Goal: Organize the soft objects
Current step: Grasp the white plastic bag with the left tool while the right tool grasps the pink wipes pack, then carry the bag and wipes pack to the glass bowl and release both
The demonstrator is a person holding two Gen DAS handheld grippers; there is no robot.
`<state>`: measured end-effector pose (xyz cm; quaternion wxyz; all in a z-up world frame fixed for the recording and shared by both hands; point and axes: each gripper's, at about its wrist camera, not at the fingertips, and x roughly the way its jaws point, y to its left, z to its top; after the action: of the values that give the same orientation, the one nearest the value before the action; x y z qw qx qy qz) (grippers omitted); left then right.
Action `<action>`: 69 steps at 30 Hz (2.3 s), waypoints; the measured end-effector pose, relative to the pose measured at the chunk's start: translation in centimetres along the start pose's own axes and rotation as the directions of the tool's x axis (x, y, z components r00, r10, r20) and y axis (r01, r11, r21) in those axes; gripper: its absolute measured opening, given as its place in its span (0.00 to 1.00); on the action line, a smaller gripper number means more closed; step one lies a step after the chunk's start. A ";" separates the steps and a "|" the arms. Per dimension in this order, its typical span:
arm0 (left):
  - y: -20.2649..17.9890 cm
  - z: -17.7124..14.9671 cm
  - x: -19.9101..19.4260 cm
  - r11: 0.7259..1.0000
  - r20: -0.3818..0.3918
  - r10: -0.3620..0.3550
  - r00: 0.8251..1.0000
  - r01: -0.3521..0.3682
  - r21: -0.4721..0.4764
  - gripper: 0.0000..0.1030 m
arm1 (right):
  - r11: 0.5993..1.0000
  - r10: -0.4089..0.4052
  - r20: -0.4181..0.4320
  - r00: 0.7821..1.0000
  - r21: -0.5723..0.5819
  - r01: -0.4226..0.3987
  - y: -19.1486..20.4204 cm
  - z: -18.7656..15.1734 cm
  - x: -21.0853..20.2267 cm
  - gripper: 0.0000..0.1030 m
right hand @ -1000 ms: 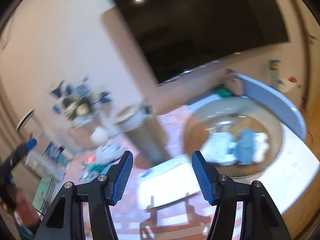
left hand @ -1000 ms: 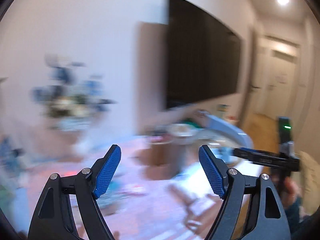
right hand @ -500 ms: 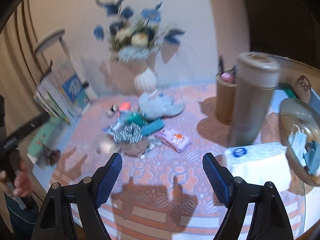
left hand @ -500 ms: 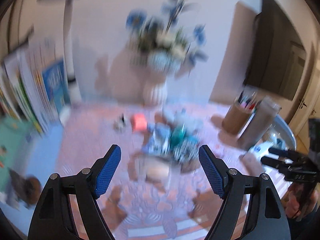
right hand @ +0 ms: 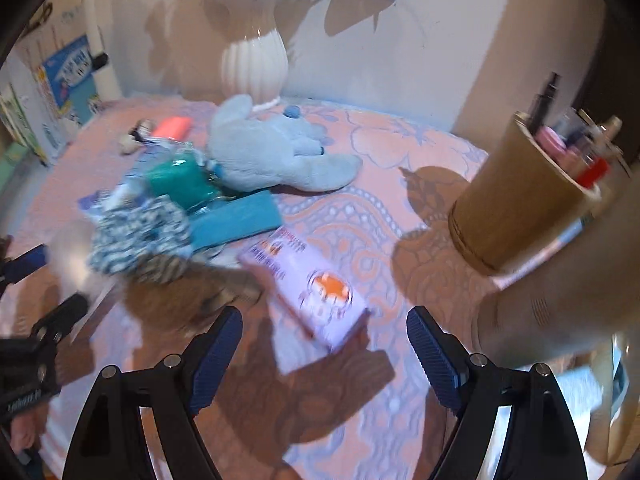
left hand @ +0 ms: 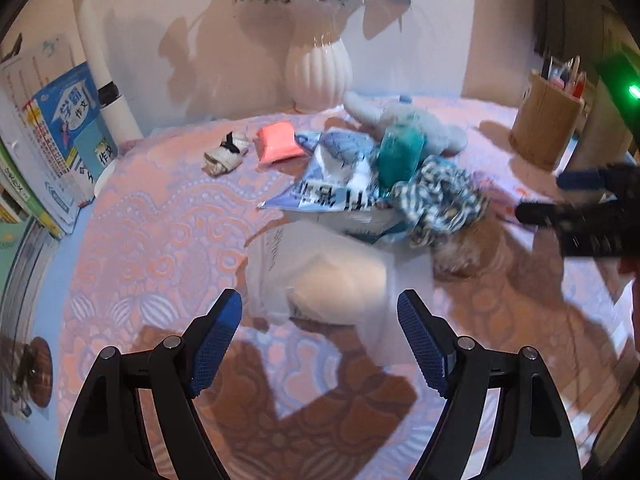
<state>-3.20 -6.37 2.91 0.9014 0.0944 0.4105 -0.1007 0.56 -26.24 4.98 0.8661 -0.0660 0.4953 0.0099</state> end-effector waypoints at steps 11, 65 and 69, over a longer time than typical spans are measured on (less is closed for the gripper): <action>9.1 -0.9 -1.2 0.990 -0.050 0.055 0.997 -0.061 -0.124 0.76 | 0.989 0.134 -0.072 0.988 0.075 -0.129 -1.1 0.4 3.3 0.81; 2.2 -3.9 -3.4 0.976 0.137 -0.188 0.973 0.200 -0.083 0.33 | 0.961 0.073 0.080 0.994 0.261 -0.092 2.9 -10.8 -3.7 0.38; 2.2 -4.0 -4.3 0.980 0.163 -0.168 0.972 0.183 -0.079 0.33 | 0.952 0.121 0.091 0.988 0.272 -0.142 2.5 -11.3 -4.6 0.38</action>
<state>-8.30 -2.79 3.82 0.9216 0.0072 0.3500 -0.1678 -11.63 -24.97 3.00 0.8817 0.0896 0.4632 0.0004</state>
